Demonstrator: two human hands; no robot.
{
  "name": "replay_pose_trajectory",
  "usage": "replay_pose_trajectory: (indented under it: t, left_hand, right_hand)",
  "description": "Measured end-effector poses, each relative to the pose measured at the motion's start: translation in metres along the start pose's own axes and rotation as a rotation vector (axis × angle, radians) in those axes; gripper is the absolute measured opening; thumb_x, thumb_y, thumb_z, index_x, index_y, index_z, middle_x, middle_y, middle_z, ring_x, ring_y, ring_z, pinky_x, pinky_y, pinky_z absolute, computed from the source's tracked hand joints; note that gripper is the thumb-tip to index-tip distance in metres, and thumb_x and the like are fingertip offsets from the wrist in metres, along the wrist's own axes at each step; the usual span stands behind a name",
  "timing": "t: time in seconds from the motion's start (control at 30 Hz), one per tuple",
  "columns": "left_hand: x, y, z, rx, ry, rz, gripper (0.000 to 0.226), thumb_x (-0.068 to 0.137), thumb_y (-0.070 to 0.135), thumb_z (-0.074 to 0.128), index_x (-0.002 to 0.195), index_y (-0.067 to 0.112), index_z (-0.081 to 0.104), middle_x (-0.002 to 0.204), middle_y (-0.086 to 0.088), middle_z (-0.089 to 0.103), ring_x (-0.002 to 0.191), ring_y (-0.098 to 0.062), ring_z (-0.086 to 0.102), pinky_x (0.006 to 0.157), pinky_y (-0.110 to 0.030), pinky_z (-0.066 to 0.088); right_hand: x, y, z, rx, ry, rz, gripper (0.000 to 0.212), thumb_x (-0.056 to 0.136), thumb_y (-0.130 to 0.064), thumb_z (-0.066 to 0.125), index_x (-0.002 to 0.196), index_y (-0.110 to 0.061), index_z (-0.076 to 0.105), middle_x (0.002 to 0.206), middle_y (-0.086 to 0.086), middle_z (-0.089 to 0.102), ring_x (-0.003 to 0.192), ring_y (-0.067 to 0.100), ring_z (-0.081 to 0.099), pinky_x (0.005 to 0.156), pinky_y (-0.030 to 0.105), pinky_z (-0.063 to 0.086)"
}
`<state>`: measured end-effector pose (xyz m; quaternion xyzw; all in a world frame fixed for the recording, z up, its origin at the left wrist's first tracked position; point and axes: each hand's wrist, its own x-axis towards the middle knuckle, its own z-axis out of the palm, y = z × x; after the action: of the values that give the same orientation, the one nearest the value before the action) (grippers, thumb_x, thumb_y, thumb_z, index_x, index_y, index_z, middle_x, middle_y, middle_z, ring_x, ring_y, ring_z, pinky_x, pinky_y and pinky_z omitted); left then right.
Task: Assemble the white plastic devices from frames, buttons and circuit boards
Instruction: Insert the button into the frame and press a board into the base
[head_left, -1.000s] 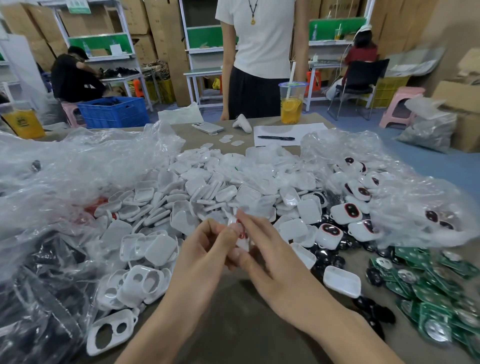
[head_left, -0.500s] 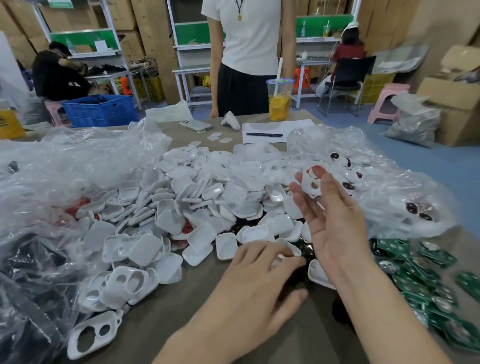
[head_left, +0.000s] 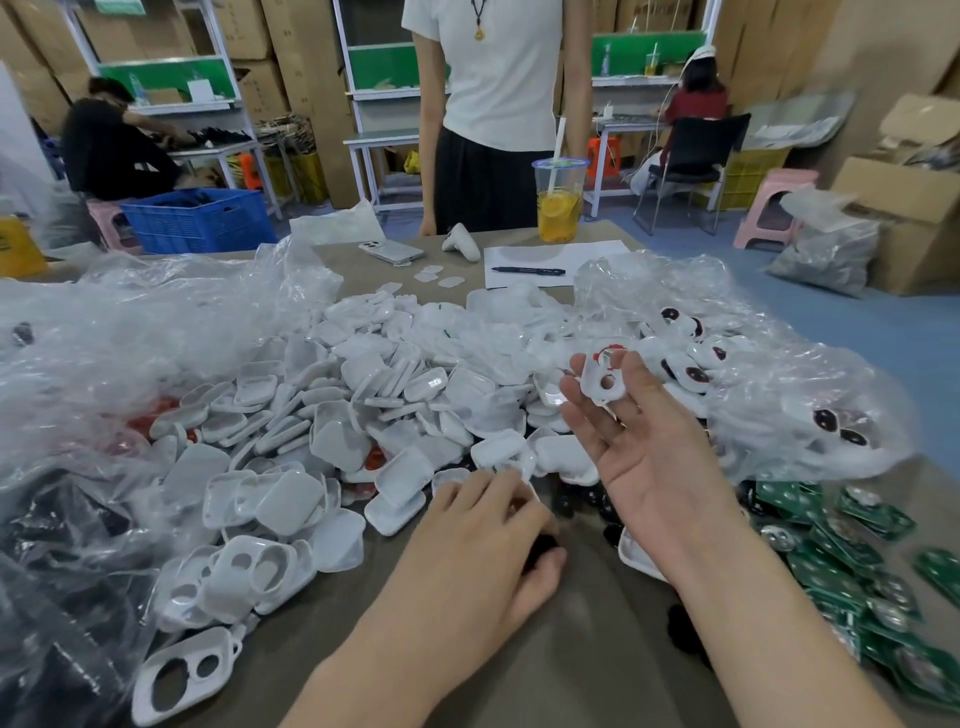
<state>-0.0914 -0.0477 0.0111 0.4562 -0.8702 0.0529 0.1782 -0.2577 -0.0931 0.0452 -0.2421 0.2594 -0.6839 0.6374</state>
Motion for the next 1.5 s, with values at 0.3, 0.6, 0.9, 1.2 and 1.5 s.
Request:
replay_pose_trajectory:
  t: [0.3, 0.6, 0.9, 1.2, 1.5]
  left_hand:
    - [-0.003, -0.023, -0.017, 0.073, -0.045, -0.196, 0.02, 0.091, 0.038, 0.06, 0.101, 0.024, 0.068, 0.097, 0.005, 0.06, 0.094, -0.02, 0.061, 0.087, -0.037, 0.049]
    - [-0.002, -0.02, -0.018, -0.11, 0.044, -0.195, 0.013, 0.094, 0.033, 0.063, 0.105, 0.027, 0.069, 0.098, 0.015, 0.061, 0.089, -0.011, 0.063, 0.083, -0.028, 0.049]
    - [0.006, -0.028, -0.03, -1.341, 0.374, -0.634, 0.019, 0.085, 0.02, 0.072, 0.099, 0.031, 0.078, 0.097, 0.003, 0.078, 0.087, -0.007, 0.072, 0.076, -0.014, 0.053]
    - [0.007, -0.029, -0.027, -1.292, 0.413, -0.637, 0.009, 0.084, 0.018, 0.076, 0.09, 0.025, 0.075, 0.092, -0.003, 0.078, 0.082, -0.021, 0.073, 0.075, -0.029, 0.059]
    - [0.007, -0.022, -0.029, -1.1, 0.388, -0.506, 0.027, 0.088, 0.01, 0.074, 0.092, 0.036, 0.072, 0.094, 0.009, 0.076, 0.091, -0.008, 0.073, 0.076, -0.011, 0.05]
  right_hand:
    - [0.0, 0.007, 0.001, -0.067, 0.036, -0.035, 0.013, 0.093, -0.022, 0.066, 0.086, -0.013, 0.072, 0.108, 0.01, 0.076, 0.097, 0.027, 0.074, 0.074, 0.025, 0.059]
    - [-0.003, 0.013, 0.005, -0.157, 0.028, -0.093, 0.014, 0.085, -0.025, 0.069, 0.091, -0.011, 0.07, 0.104, 0.006, 0.075, 0.097, 0.025, 0.073, 0.078, 0.022, 0.057]
    - [-0.003, 0.024, 0.011, -0.27, -0.017, 0.185, 0.026, 0.102, -0.028, 0.053, 0.087, -0.011, 0.066, 0.091, 0.012, 0.077, 0.066, 0.018, 0.072, 0.051, 0.022, 0.053]
    - [-0.009, 0.037, 0.013, -0.36, -0.189, 0.223, 0.016, 0.088, -0.025, 0.071, 0.094, -0.01, 0.068, 0.084, 0.007, 0.076, 0.072, 0.015, 0.072, 0.064, 0.02, 0.056]
    - [-0.014, 0.036, 0.012, -0.424, -0.282, 0.074, 0.015, 0.077, -0.017, 0.078, 0.073, -0.03, 0.072, 0.076, -0.005, 0.069, 0.075, 0.015, 0.069, 0.072, 0.02, 0.054]
